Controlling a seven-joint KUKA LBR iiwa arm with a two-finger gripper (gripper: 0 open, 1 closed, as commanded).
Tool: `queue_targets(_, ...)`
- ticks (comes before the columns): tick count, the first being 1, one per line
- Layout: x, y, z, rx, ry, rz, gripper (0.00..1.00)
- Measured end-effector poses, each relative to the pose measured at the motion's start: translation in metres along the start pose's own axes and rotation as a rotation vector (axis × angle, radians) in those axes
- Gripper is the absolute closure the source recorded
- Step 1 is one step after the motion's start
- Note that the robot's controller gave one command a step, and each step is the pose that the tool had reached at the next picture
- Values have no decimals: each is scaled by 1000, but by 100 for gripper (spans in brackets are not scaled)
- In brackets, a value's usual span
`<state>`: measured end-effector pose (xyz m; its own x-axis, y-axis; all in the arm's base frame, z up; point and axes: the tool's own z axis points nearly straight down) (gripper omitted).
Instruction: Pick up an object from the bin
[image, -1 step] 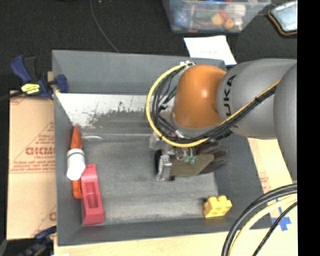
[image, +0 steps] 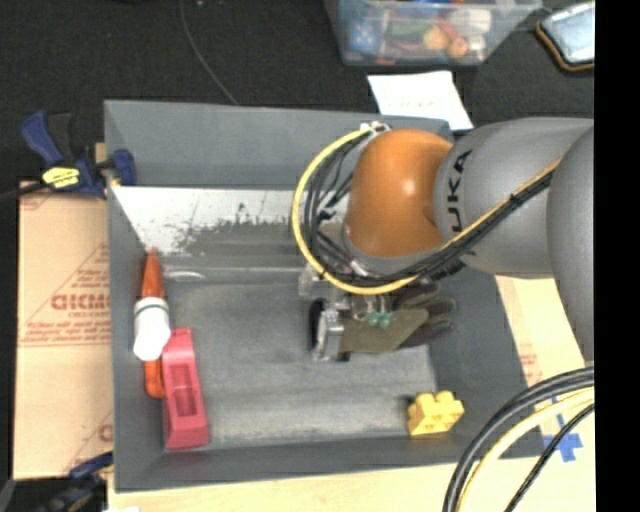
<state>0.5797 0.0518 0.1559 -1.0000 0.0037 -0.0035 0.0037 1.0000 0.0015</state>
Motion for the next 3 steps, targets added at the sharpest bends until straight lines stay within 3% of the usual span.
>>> queue_targets(1,-35,-6,-58,-2,-8,2,0)
queue_targets(2,-23,-22,-50,1,7,182,0)
queue_targets(3,-26,-115,-26,4,-5,-40,0)
